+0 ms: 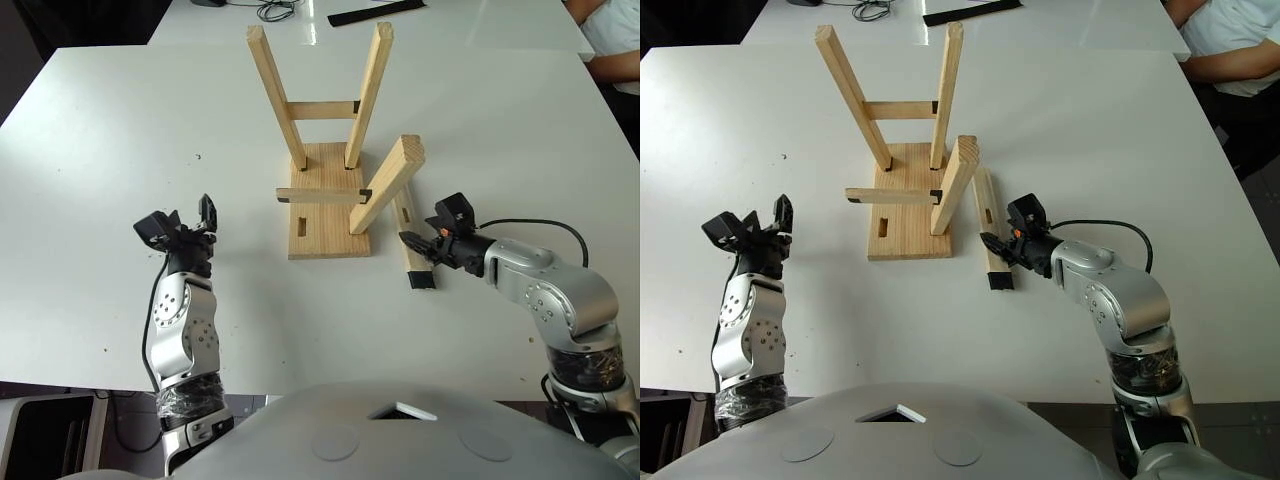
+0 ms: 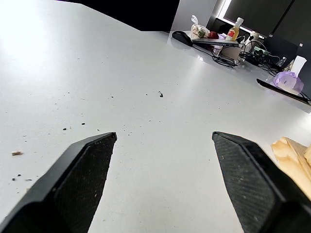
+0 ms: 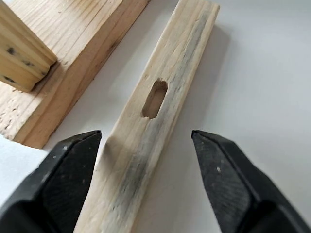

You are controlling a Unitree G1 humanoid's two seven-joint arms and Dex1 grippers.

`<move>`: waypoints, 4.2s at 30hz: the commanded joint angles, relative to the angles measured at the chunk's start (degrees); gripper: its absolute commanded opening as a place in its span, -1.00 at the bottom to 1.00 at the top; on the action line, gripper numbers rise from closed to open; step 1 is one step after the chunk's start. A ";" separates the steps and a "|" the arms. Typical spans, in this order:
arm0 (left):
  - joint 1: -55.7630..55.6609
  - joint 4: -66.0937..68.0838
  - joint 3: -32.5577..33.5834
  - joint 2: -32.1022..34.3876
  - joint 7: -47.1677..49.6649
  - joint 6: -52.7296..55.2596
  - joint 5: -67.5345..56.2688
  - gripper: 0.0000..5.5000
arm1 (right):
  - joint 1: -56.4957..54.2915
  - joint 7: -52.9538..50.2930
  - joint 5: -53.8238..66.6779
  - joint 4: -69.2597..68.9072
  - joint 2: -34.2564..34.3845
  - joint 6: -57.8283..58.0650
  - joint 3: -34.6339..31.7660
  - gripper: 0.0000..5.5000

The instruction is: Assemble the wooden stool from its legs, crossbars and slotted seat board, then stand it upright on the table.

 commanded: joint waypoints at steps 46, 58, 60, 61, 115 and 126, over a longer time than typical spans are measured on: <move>-35.04 -11.63 6.64 12.35 6.31 17.96 -34.50 0.33 | -43.04 3.61 26.35 28.55 13.88 -17.91 -30.35 -0.25; -41.55 -16.90 -0.26 20.02 -10.48 26.95 -59.82 0.33 | -47.82 38.83 37.03 21.75 -6.96 -7.64 -16.79 -0.25; -41.46 -17.59 -0.74 22.35 -13.16 28.22 -62.62 0.33 | -49.37 45.58 33.91 24.12 -10.92 -8.78 -13.23 -0.25; -41.49 -17.77 -1.11 23.44 -14.55 28.81 -63.54 0.33 | -50.18 48.47 32.64 25.28 -12.31 -9.33 -11.76 -0.25; -39.59 -21.08 -1.38 35.57 -31.23 23.89 -55.72 -0.26 | -54.48 67.81 19.36 36.04 -16.21 -20.22 -7.44 0.35; -39.36 -1.78 3.44 57.80 -57.08 20.88 -33.42 -0.26 | -45.29 50.19 20.45 30.87 -16.60 -23.19 -22.89 0.52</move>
